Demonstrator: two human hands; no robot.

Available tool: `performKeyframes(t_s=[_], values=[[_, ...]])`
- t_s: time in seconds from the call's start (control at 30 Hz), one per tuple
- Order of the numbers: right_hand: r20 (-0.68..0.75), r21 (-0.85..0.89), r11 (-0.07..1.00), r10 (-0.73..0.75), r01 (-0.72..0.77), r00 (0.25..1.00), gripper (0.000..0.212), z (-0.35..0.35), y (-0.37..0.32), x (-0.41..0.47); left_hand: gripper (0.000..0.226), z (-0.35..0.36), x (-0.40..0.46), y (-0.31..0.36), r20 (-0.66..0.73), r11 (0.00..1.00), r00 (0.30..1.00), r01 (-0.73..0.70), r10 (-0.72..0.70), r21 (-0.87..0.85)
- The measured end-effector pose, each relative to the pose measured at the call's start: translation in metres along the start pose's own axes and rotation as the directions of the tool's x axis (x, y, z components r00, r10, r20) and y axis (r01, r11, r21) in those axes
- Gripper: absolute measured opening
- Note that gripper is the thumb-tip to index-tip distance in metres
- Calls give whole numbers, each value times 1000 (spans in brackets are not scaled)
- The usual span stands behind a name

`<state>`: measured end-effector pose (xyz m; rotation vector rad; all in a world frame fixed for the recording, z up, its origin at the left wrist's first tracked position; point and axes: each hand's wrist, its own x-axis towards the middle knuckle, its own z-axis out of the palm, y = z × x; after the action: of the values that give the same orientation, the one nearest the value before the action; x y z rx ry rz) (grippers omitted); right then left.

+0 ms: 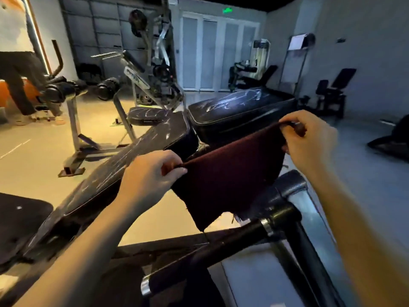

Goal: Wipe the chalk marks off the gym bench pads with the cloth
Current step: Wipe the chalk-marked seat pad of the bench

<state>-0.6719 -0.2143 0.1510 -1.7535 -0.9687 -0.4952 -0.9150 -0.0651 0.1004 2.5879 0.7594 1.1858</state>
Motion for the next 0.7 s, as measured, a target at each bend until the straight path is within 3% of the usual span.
performKeyframes(t_s=[0.1, 0.2, 0.3, 0.37, 0.47, 0.6, 0.7], values=[[-155, 52, 991, 131, -124, 979, 26, 3, -3, 15, 9, 19, 23, 3, -46, 989, 988, -146, 144, -28], [-316, 241, 941, 308, -238, 897, 31, 13, -6, 35, 13, 35, 44, 9, -93, 962, 958, -272, 271, 5], [-349, 377, 874, 441, -306, 827, 40, 36, -15, 43, 12, 46, 62, 8, -124, 922, 914, -385, 387, 39], [-357, 410, 861, 456, -302, 815, 49, 61, -22, 43, 10, 50, 70, 2, -150, 897, 885, -439, 441, 52], [-418, 358, 898, 400, -257, 816, 57, 105, -26, 39, 28, 50, 75, -15, -204, 896, 875, -441, 440, 43], [-455, 406, 847, 514, -343, 727, 55, 145, -32, 28, 49, 41, 82, -40, -224, 909, 888, -417, 402, -18], [-437, 291, 904, 418, -314, 797, 53, 179, -45, 2, 52, 45, 94, -47, -143, 926, 918, -377, 371, -14]])
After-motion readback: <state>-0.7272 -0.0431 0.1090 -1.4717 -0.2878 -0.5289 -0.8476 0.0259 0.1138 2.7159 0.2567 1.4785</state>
